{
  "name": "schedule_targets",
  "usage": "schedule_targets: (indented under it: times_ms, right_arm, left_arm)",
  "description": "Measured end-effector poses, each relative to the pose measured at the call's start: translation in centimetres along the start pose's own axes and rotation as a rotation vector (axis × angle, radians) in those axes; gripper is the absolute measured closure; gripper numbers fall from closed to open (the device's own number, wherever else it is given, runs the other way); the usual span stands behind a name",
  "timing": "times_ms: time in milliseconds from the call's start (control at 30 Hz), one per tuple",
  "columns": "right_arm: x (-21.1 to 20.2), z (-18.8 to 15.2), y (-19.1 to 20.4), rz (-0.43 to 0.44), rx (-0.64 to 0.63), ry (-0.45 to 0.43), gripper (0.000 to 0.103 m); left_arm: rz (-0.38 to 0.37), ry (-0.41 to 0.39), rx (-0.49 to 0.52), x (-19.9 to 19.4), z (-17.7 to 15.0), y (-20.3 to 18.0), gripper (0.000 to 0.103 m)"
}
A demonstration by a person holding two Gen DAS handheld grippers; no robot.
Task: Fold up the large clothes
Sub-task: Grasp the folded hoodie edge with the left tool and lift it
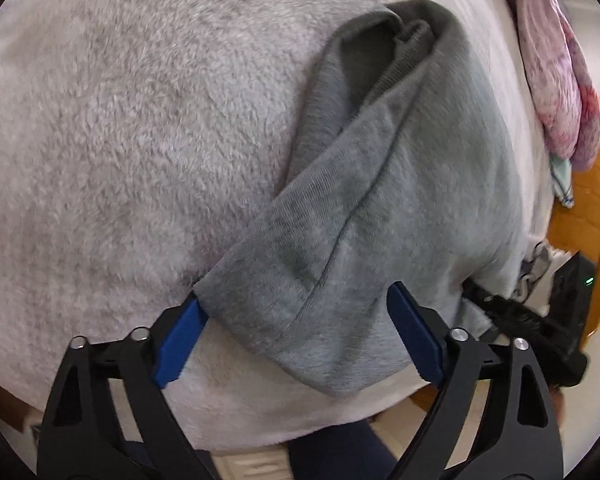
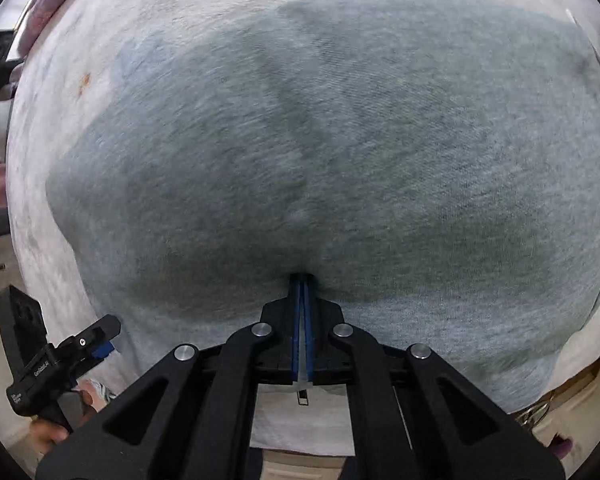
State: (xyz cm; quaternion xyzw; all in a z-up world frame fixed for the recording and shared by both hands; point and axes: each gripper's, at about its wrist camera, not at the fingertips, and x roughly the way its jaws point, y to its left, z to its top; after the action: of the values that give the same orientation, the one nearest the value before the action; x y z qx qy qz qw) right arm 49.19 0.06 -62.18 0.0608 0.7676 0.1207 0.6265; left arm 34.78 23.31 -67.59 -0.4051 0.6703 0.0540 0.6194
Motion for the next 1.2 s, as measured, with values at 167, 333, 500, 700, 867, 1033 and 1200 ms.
schedule_targets:
  times_ms: [167, 333, 500, 700, 867, 1033, 1200]
  right_arm:
    - [-2.5, -2.2, 1.0, 0.012, -0.077, -0.083, 0.094]
    - [-3.9, -6.5, 4.7, 0.041, -0.293, -0.187, 0.084]
    - [-3.8, -10.7, 9.5, 0.176, -0.472, -0.276, 0.038]
    - [-0.1, -12.2, 14.2, 0.154, -0.598, -0.295, 0.037]
    - [3.4, -11.3, 15.7, 0.042, -0.666, -0.318, 0.037]
    - [5.9, -11.1, 16.2, -0.059, -0.682, -0.368, 0.036]
    - [6.7, -10.9, 16.3, -0.171, -0.68, -0.386, 0.059]
  left_arm:
    - [-0.058, -0.015, -0.011, -0.3, 0.1, -0.7, 0.05]
    - [-0.054, 0.02, 0.036, 1.0, 1.3, -2.0, 0.083]
    - [-0.199, 0.045, -0.038, -0.6, 1.6, -2.4, 0.084]
    - [-0.24, 0.088, -0.047, -1.4, 2.7, -2.7, 0.084]
    - [-0.244, 0.106, -0.04, -1.6, 3.4, -2.8, 0.084]
    - [-0.236, 0.124, -0.039, -1.8, 4.1, -1.1, 0.084]
    - [-0.25, 0.091, -0.082, -2.6, 4.6, -0.4, 0.068]
